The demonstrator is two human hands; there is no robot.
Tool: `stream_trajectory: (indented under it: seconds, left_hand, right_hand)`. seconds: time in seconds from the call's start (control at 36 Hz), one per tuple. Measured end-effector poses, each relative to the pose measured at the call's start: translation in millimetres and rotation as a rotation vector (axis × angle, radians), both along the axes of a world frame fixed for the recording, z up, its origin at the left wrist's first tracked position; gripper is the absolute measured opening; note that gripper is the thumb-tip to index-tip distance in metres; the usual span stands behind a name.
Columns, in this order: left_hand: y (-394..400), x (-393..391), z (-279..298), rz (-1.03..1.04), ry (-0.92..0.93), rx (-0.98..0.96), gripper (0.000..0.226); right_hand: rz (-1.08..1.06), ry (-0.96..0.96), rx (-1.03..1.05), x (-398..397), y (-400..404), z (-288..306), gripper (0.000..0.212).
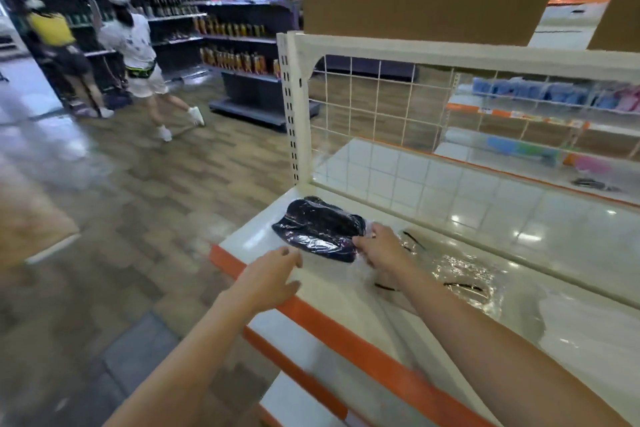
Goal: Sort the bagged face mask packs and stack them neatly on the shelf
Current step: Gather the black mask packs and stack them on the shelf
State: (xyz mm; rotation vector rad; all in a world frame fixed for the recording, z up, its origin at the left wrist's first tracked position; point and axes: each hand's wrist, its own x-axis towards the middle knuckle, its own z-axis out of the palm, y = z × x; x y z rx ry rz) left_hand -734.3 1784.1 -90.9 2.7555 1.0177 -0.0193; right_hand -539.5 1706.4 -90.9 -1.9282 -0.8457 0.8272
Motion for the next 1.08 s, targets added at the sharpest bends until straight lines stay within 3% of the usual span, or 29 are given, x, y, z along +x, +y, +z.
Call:
stream_trajectory:
  seconds: [0.19, 0.28, 0.39, 0.44, 0.5, 0.61, 0.72, 0.94, 1.08]
  left_hand:
    - [3.2, 10.3, 8.3, -0.138, 0.11, 0.022, 0.039]
    - [3.5, 26.9, 6.7, -0.187, 0.158, 0.02, 0.038]
    - [-9.7, 60.8, 5.2, -0.288, 0.142, 0.019, 0.034]
    - [-22.7, 80.9, 5.1, -0.361, 0.118, 0.043, 0.032]
    - [-39.6, 101.5, 7.1, -0.437, 0.09, 0.073, 0.03]
    - [-74.7, 145.6, 12.5, -0.551, 0.063, 0.153, 0.025]
    - [-105.9, 189.6, 21.6, -0.637, 0.053, 0.186, 0.024]
    - [-209.0, 270.1, 8.4, -0.769, 0.005, 0.18, 0.03]
    - [-295.1, 305.5, 0.8, -0.84, -0.076, 0.008, 0.028]
  right_hand:
    - [-0.051, -0.095, -0.171, 21.6, 38.6, -2.7, 0.016]
    - [-0.08, -0.018, -0.179, 34.0, 37.8, -2.0, 0.027]
    - [-0.059, -0.062, -0.158, 48.1, 16.0, 8.7, 0.007]
    - [0.002, -0.221, -0.158, 60.9, -2.2, 12.6, 0.025]
    - [0.064, -0.438, -0.205, 74.3, -25.4, 17.0, 0.039]
    - [0.143, -0.685, -0.351, 99.3, -83.6, 21.4, 0.045]
    - [0.181, -0.899, -0.465, 120.0, -149.2, 25.9, 0.039]
    - [0.025, -0.95, -0.625, 161.1, -292.6, 14.7, 0.037]
    - [-0.114, -0.865, -0.71, 193.4, -388.7, 10.3, 0.037]
